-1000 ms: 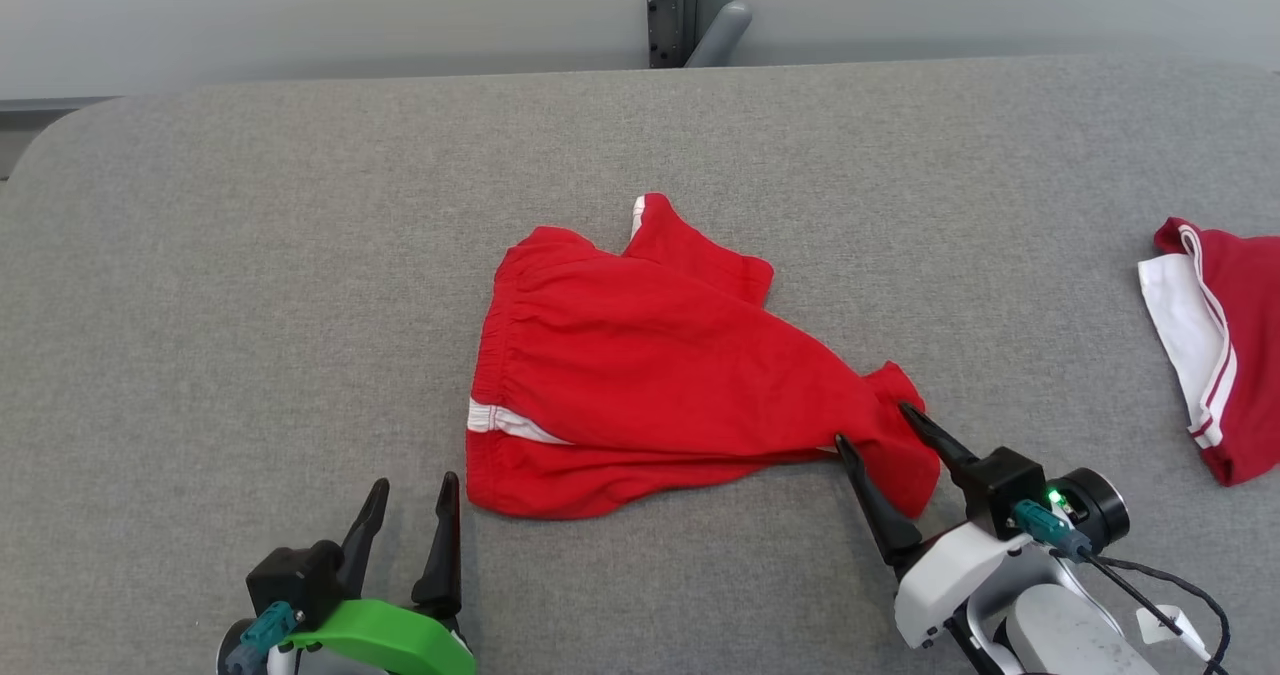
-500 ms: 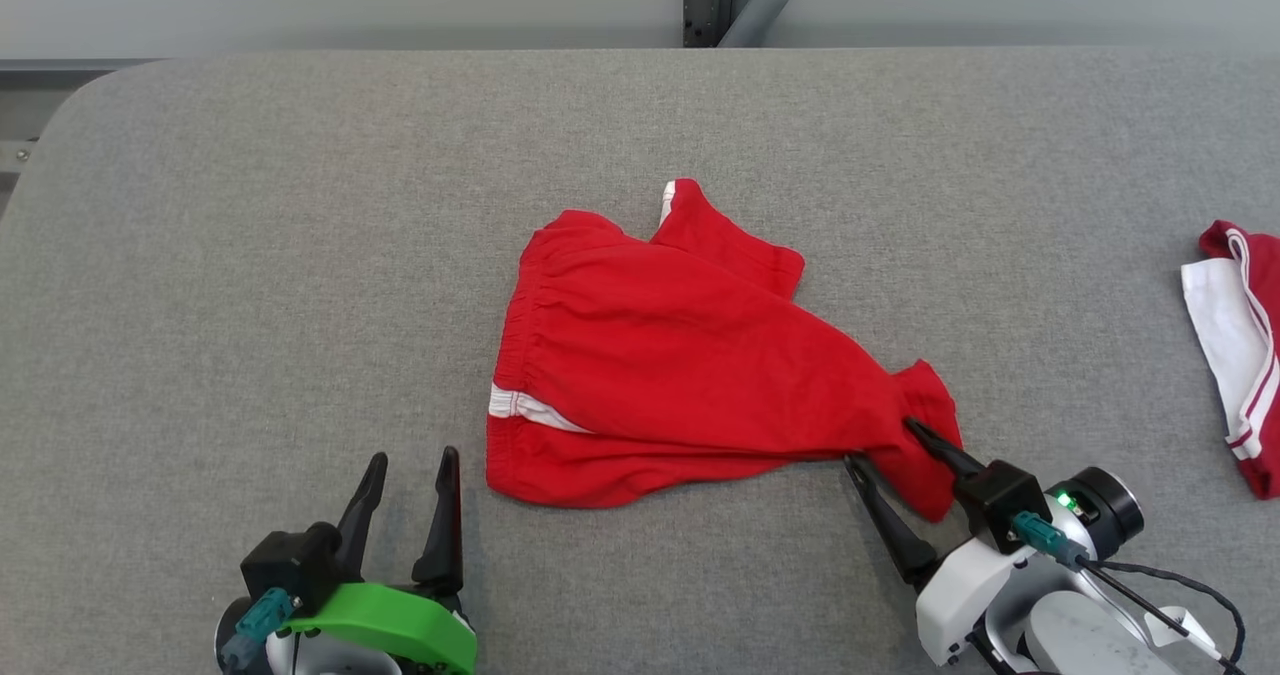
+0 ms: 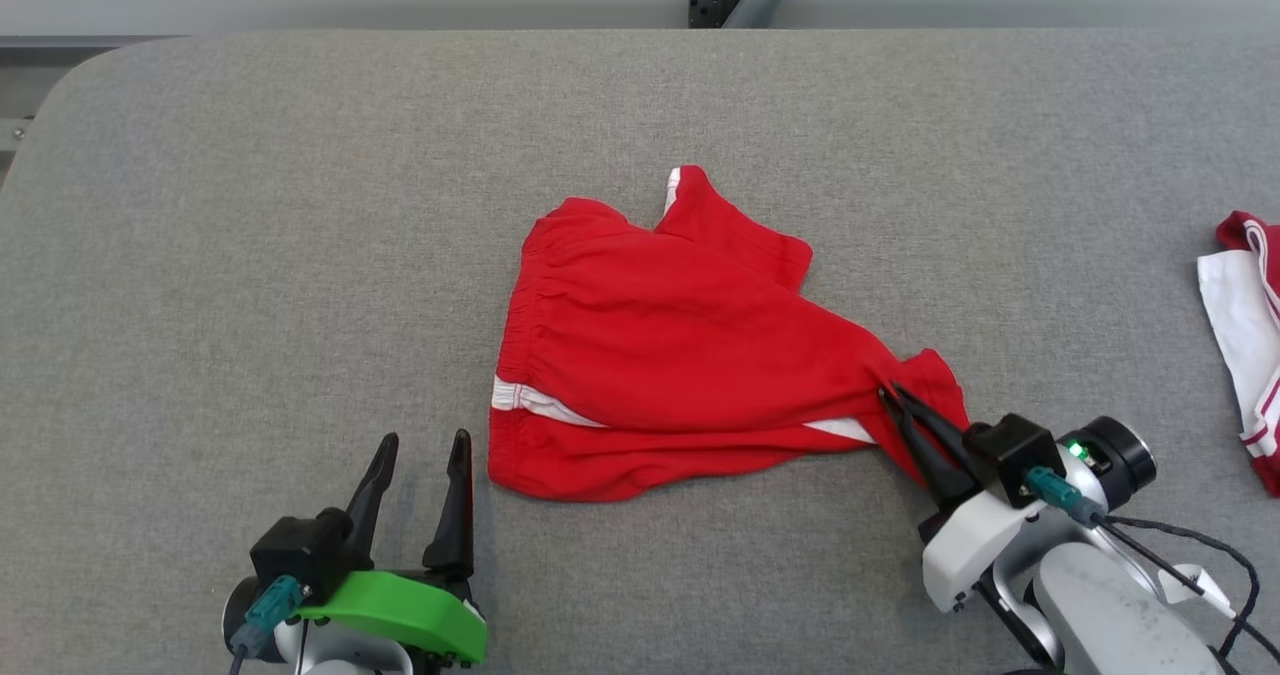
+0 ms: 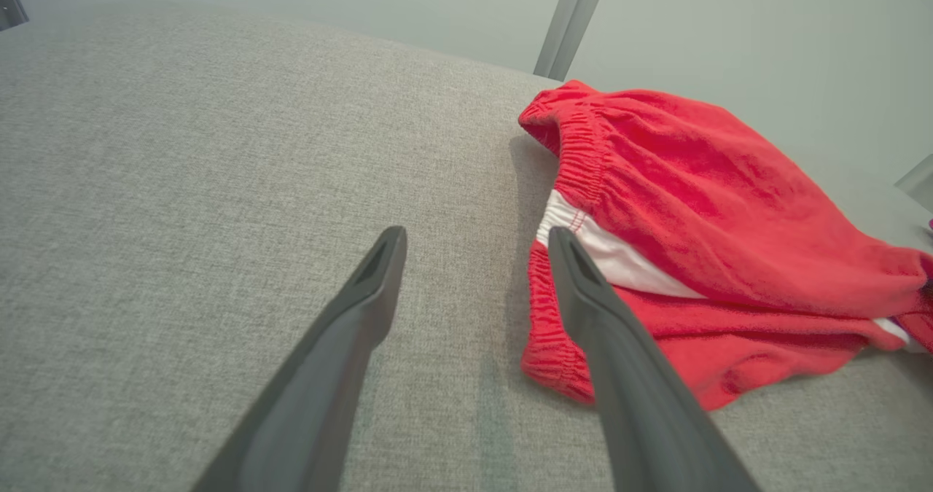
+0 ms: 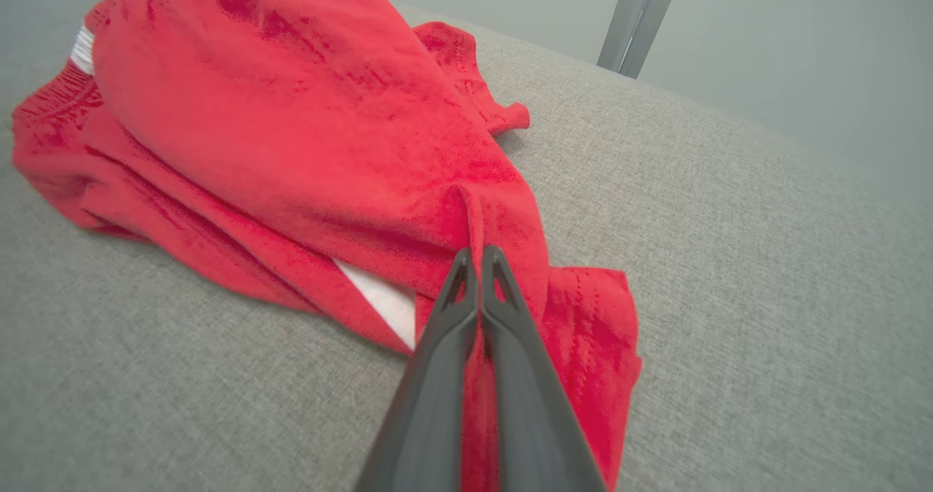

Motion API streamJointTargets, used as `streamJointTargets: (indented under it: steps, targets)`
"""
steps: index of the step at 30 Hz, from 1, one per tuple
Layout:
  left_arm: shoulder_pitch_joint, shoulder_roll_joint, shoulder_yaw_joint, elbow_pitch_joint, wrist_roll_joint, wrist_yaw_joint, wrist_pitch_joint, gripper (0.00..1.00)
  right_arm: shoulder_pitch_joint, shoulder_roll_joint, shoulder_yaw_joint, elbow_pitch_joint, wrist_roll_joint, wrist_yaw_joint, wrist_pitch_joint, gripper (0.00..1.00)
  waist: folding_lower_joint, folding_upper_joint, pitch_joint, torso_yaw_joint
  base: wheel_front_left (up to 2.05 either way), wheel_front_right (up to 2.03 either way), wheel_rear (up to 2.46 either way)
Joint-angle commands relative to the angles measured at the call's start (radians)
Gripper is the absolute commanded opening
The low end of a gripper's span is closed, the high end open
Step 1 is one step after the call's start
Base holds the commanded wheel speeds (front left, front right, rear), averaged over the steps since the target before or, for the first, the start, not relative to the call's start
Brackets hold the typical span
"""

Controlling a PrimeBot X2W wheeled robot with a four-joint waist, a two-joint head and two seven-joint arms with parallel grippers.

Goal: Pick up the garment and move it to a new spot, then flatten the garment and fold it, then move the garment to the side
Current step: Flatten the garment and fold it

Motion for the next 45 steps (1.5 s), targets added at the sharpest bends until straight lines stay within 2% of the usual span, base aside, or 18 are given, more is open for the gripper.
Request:
streamJointTargets:
  steps: [1, 11, 18, 19, 20, 21, 24, 27, 34, 39, 45]
  targets:
    - [-0.01, 0.003, -0.003, -0.001, 0.009, 0.004, 0.001, 1.0, -0.03, -0.01, -0.007, 0.004, 0.003, -0.001, -0.003, 0.0, 0.0, 0.0, 0.009, 0.008, 0.0, 0.0, 0.0]
    - [-0.029, 0.003, -0.035, 0.005, 0.004, 0.006, 0.001, 1.0, -0.188, -0.045, -0.032, 0.098, 0.029, -0.001, -0.003, 0.0, 0.0, 0.0, 0.035, 0.062, 0.0, 0.0, 0.0]
    - [-0.046, 0.002, -0.067, 0.004, -0.005, 0.008, 0.001, 1.0, -0.302, -0.063, -0.046, 0.289, 0.022, -0.001, -0.003, 0.0, 0.0, 0.0, 0.06, 0.133, 0.0, 0.0, 0.0]
    - [-0.046, 0.002, -0.07, 0.003, -0.007, 0.01, 0.001, 1.0, -0.312, -0.061, -0.051, 0.323, 0.025, -0.001, -0.003, 0.34, 0.0, 0.0, 0.063, 0.142, 0.0, 0.0, 0.0]
    - [-0.045, 0.002, -0.072, 0.001, -0.009, 0.01, 0.001, 1.0, -0.324, -0.059, -0.059, 0.356, 0.026, -0.001, -0.003, 0.96, 0.0, 0.0, 0.065, 0.149, 0.0, 0.0, 0.0]
    - [-0.043, 0.003, -0.07, -0.002, -0.011, 0.011, 0.001, 1.0, -0.343, -0.06, -0.064, 0.382, 0.012, -0.001, -0.003, 1.0, 0.0, 0.0, 0.066, 0.153, 0.0, 0.0, 0.0]
    - [-0.035, 0.002, -0.069, -0.007, -0.009, 0.013, 0.001, 1.0, -0.376, -0.059, -0.117, 0.437, -0.009, -0.001, -0.003, 1.0, 0.0, 0.0, 0.064, 0.16, 0.0, 0.0, 0.0]
    - [-0.026, 0.002, -0.058, -0.011, -0.003, 0.017, 0.001, 1.0, -0.364, -0.038, -0.183, 0.417, -0.035, -0.001, -0.003, 1.0, 0.0, 0.0, 0.046, 0.148, 0.0, 0.0, 0.0]
    - [0.0, 0.002, -0.037, -0.026, 0.009, 0.01, 0.001, 1.0, -0.226, 0.01, -0.278, 0.248, -0.047, -0.001, -0.003, 1.0, 0.0, 0.0, -0.019, 0.075, 0.0, 0.0, 0.0]
    - [0.022, 0.003, -0.023, -0.022, 0.016, 0.009, 0.001, 1.0, -0.077, 0.044, -0.302, 0.12, -0.033, -0.001, -0.003, 1.0, 0.0, 0.0, -0.066, 0.006, 0.0, 0.0, 0.0]
    - [0.048, 0.003, 0.007, -0.012, 0.046, 0.013, 0.001, 1.0, 0.071, 0.085, -0.322, 0.035, -0.024, -0.001, -0.003, 1.0, 0.0, 0.0, -0.11, -0.06, 0.0, 0.0, 0.0]
